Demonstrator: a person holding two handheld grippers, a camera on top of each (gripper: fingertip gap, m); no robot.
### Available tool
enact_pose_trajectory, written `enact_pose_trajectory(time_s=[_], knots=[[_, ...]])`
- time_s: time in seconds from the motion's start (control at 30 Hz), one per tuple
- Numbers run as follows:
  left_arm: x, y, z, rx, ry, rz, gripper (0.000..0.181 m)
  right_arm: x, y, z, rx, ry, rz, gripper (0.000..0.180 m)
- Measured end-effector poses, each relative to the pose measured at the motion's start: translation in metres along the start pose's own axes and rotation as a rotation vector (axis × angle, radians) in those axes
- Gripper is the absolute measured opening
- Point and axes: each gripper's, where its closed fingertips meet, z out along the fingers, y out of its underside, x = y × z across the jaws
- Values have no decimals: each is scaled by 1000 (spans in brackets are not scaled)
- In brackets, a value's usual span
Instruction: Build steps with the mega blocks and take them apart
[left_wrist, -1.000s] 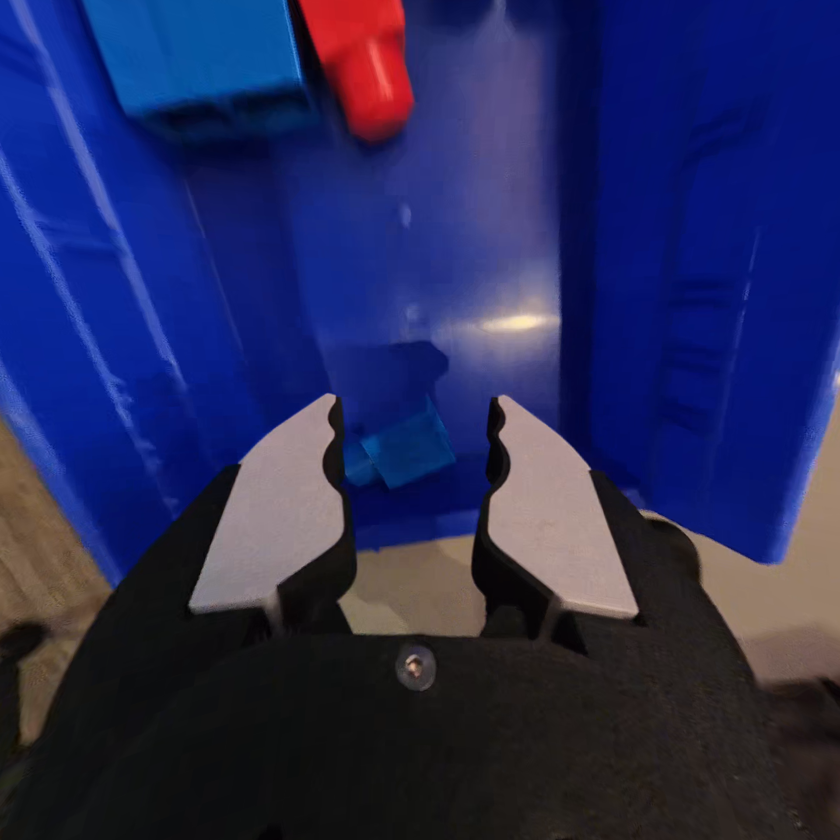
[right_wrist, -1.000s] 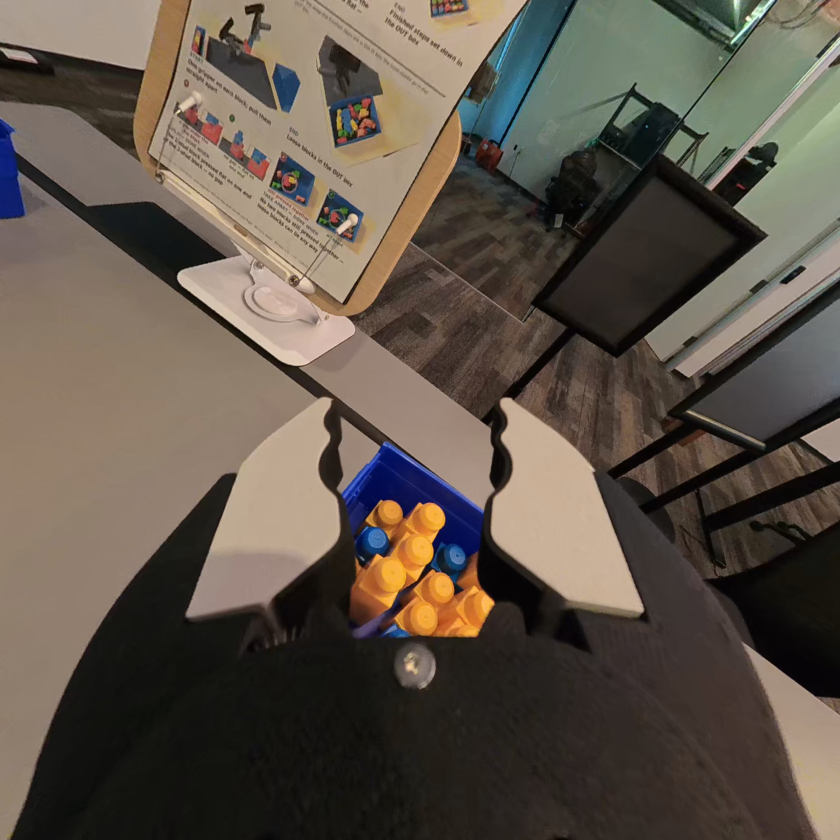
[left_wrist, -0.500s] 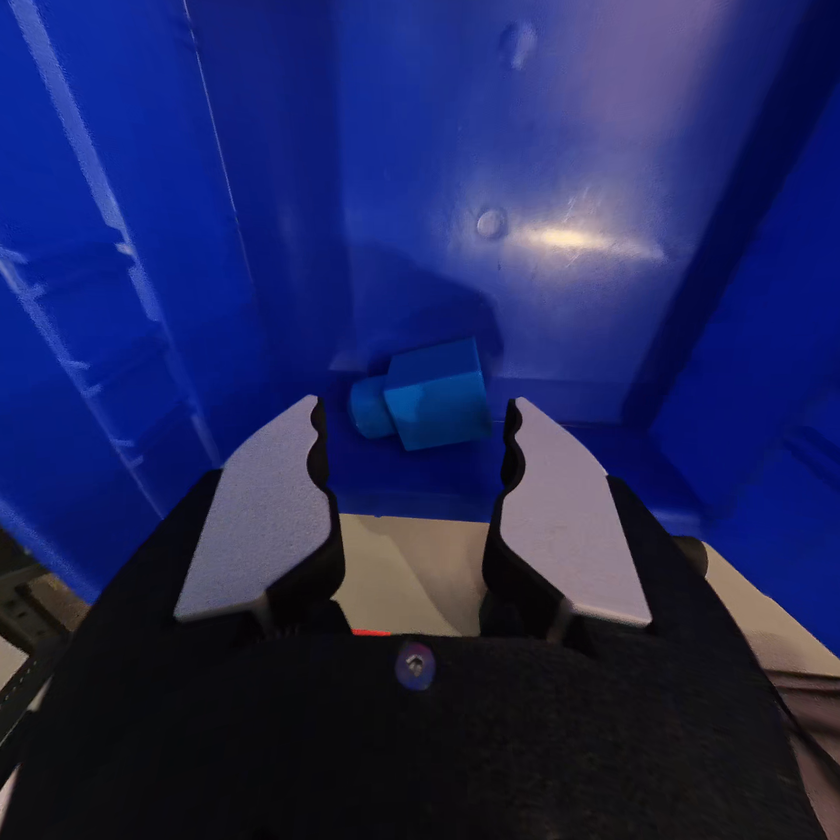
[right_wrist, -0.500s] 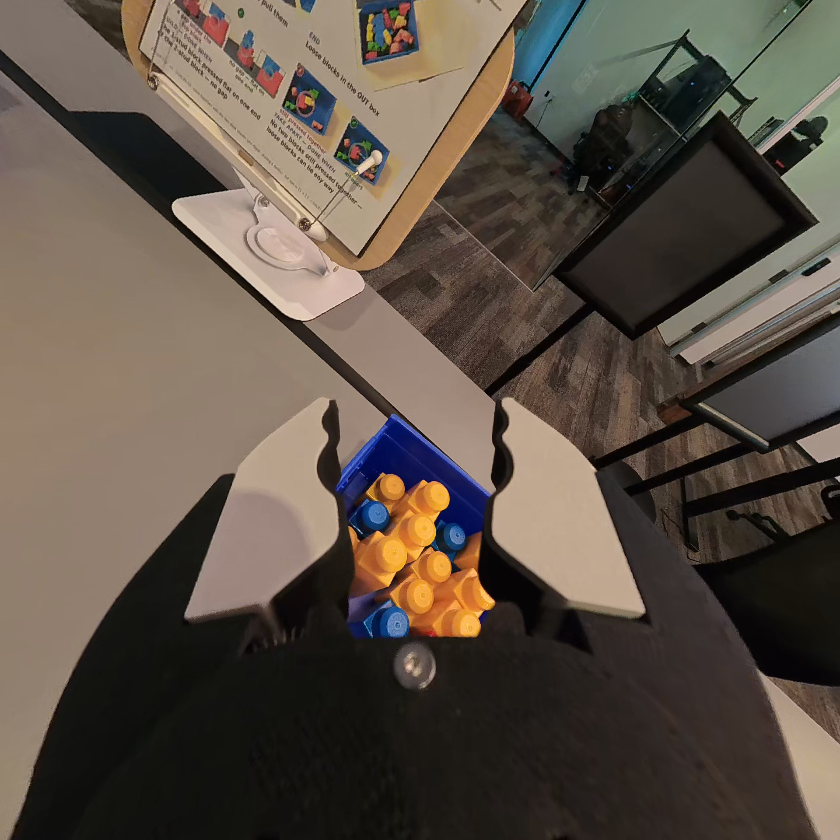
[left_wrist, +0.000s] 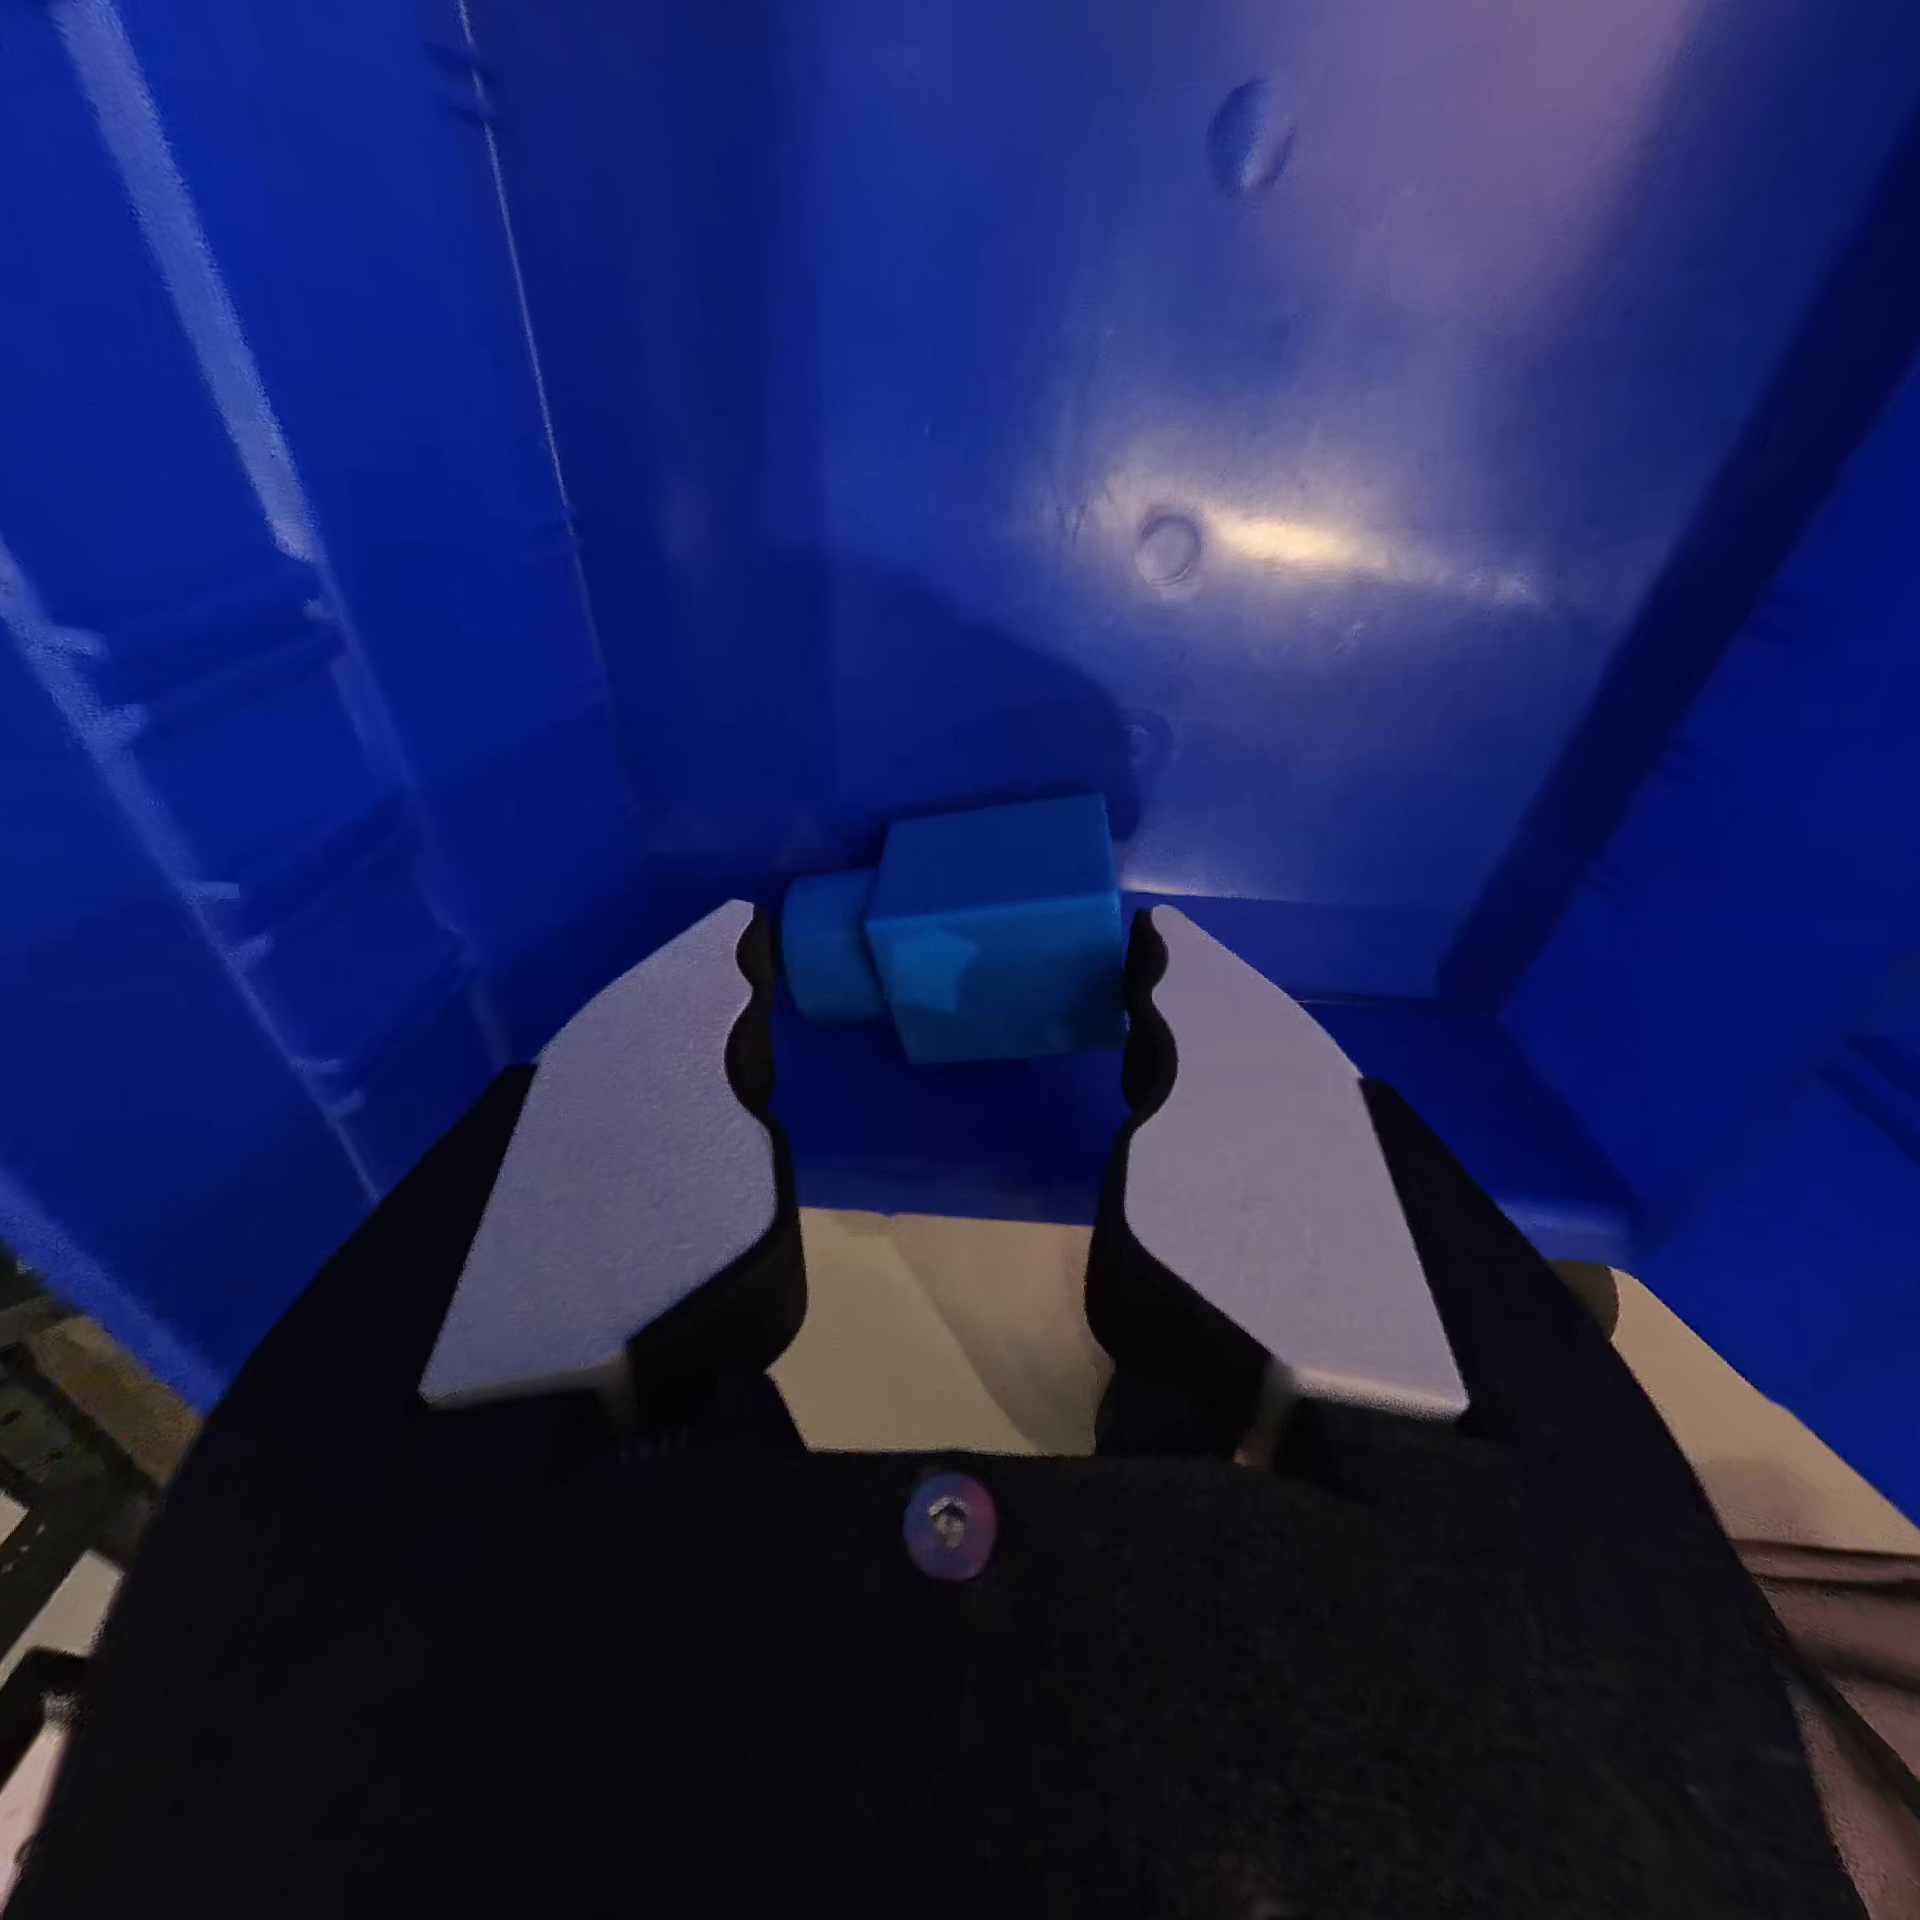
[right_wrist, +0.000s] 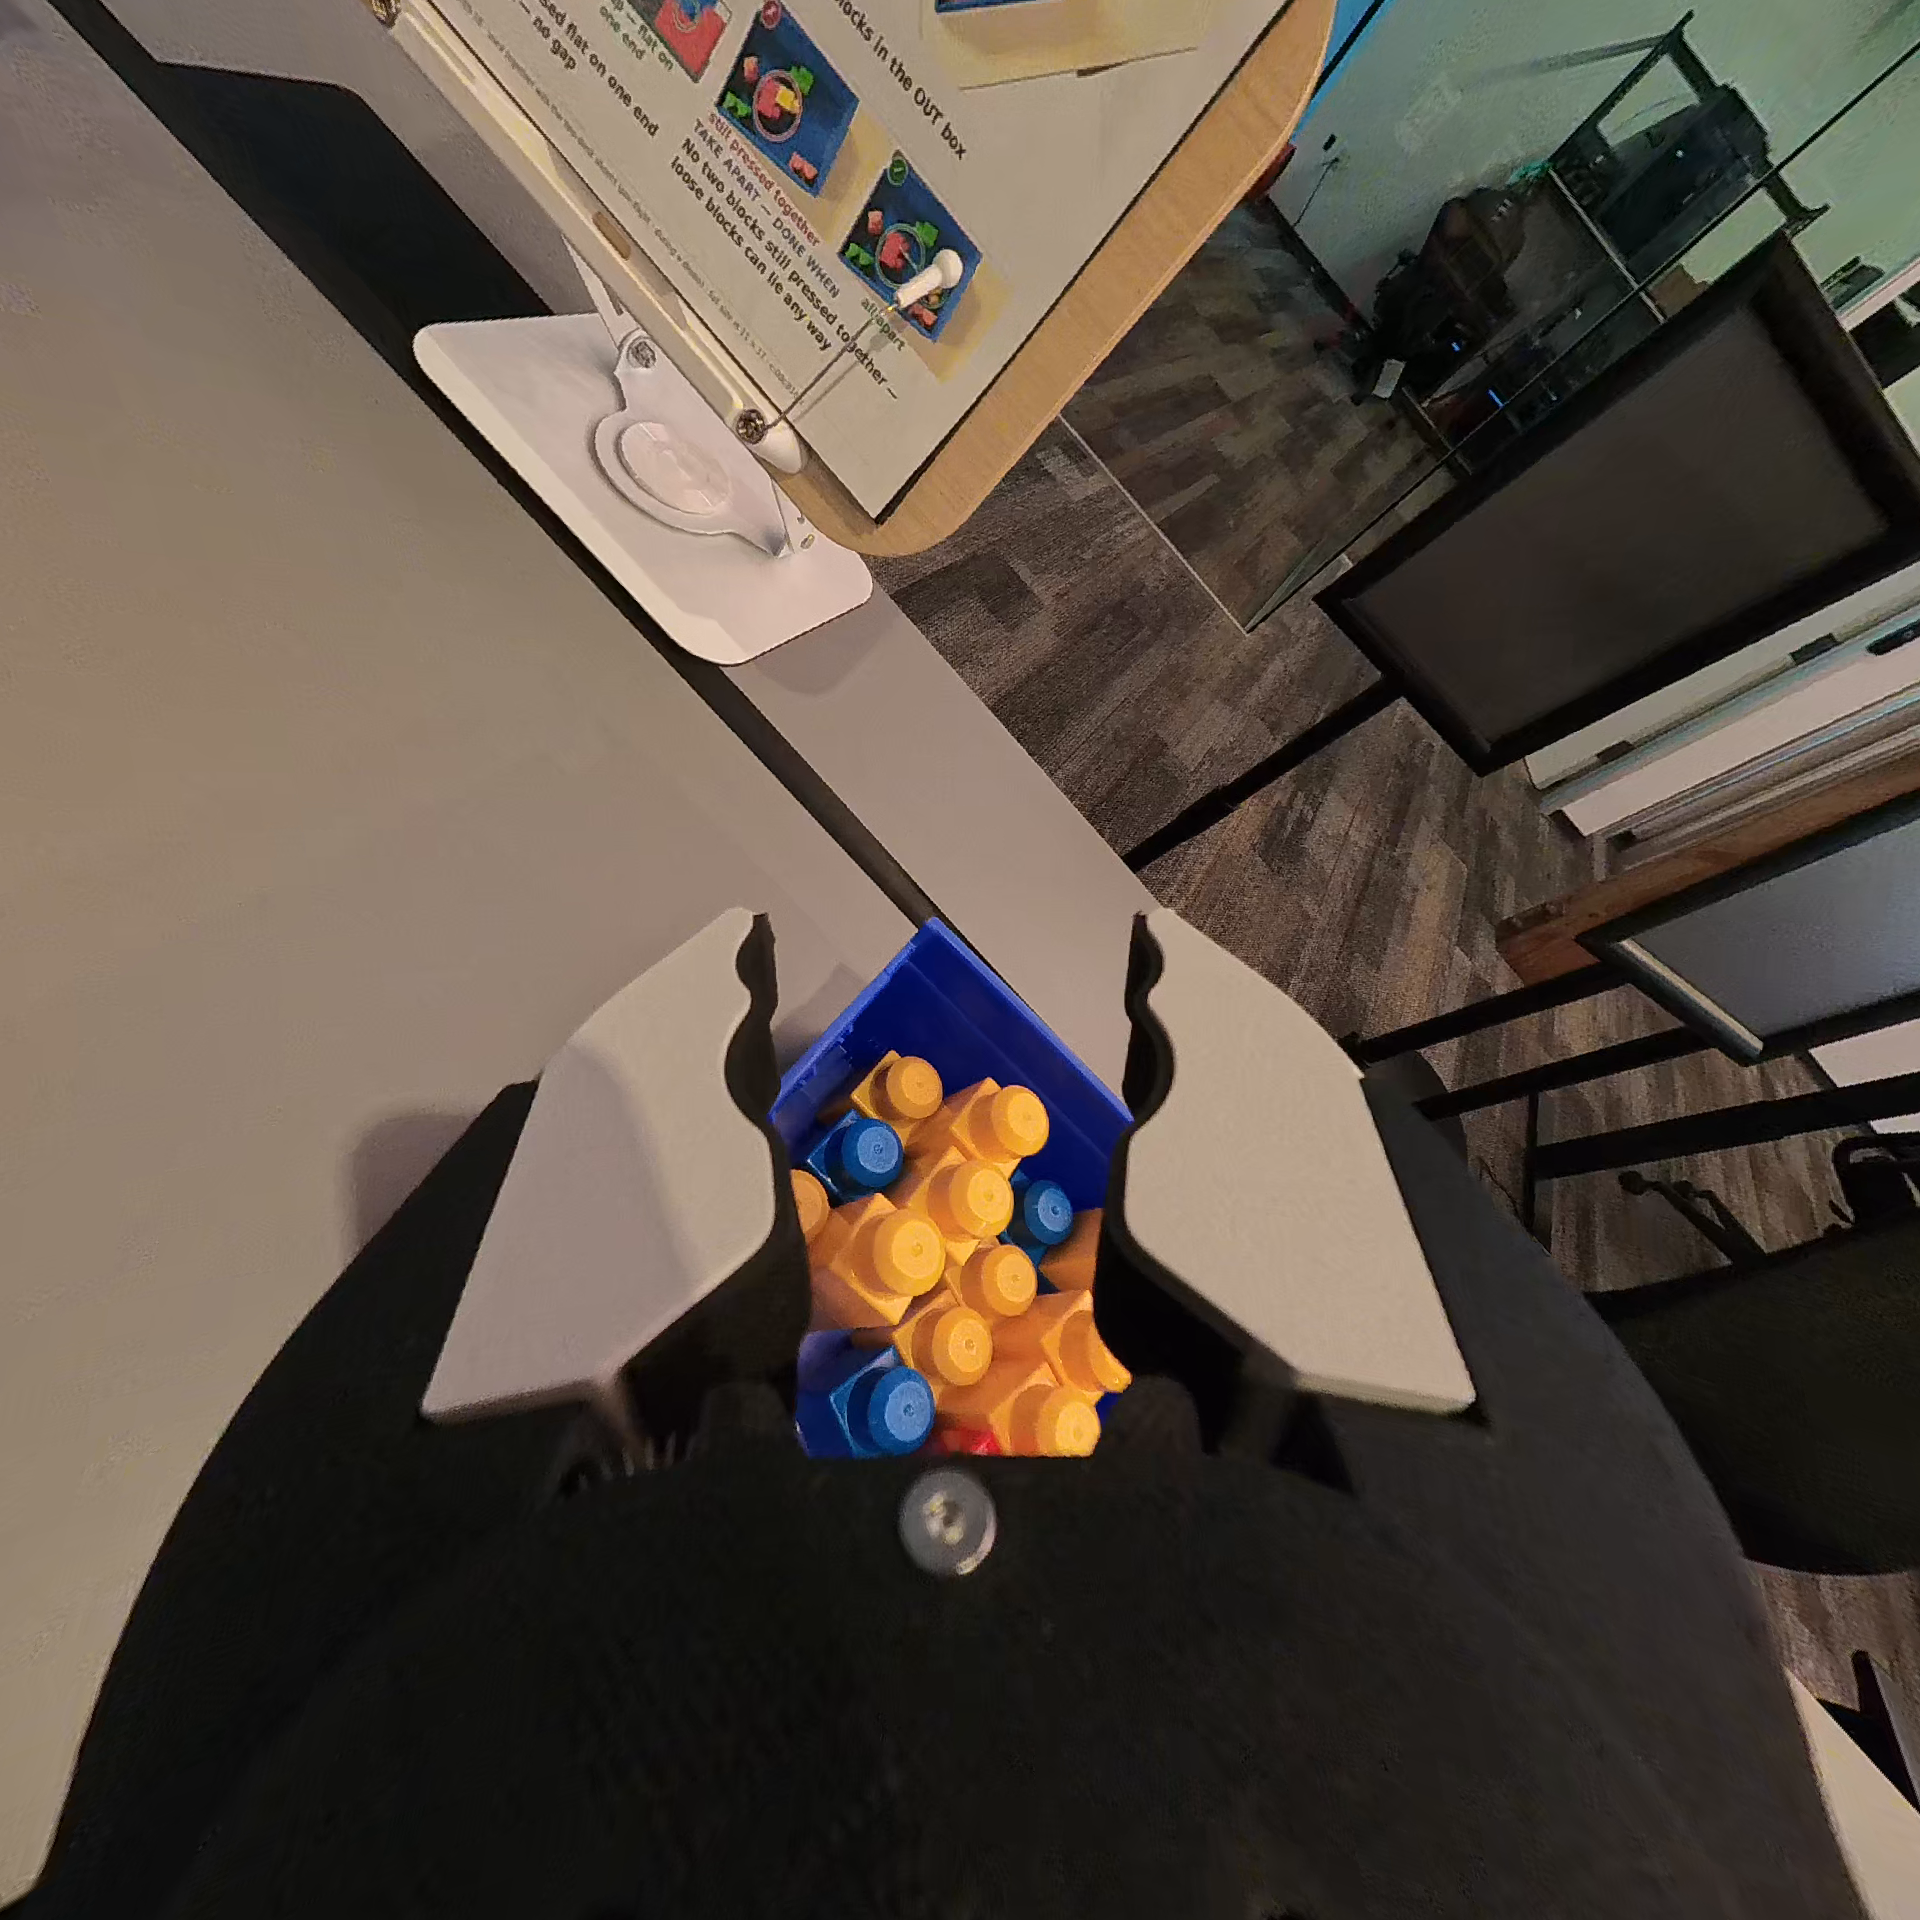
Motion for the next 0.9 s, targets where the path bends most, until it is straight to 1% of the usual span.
enact_pose_trajectory(time_s=[0.07,0.13,0.23,0.3,0.33,0.37,0.4,0.43,0.5,0.57,0.6,0.7,0.8,0.9], knots=[[1,-6,-12,67,2,10,66,-2,-1,2,2,0,0,66],[5,-11,-32,163,10,23,66,-2,-5,4,15,8,11,66],[20,-26,-80,394,9,86,66,-10,-21,10,91,-18,94,65],[45,-36,-117,576,5,185,65,-23,-42,15,211,-81,198,64],[56,-45,-137,680,-41,237,65,-30,-55,16,294,-109,263,61],[72,-54,-157,791,-89,317,66,-37,-68,16,380,-143,329,54],[96,-63,-176,917,-133,434,66,-49,-78,16,450,-207,388,48],[123,-69,-193,1049,-169,555,66,-64,-86,18,490,-294,440,47],[182,-72,-210,1251,-227,772,65,-99,-91,27,469,-491,522,48],[245,-63,-203,1341,-201,958,65,-137,-89,36,391,-687,575,49],[278,-55,-192,1343,-142,1054,65,-153,-90,38,363,-765,603,49],[354,-27,-156,1340,-26,1287,65,-187,-92,44,323,-921,691,50],[393,-9,-128,1328,-56,1424,65,-214,-88,51,253,-1022,764,55],[410,-1,-107,1290,-74,1484,65,-242,-73,62,129,-1036,716,60]])
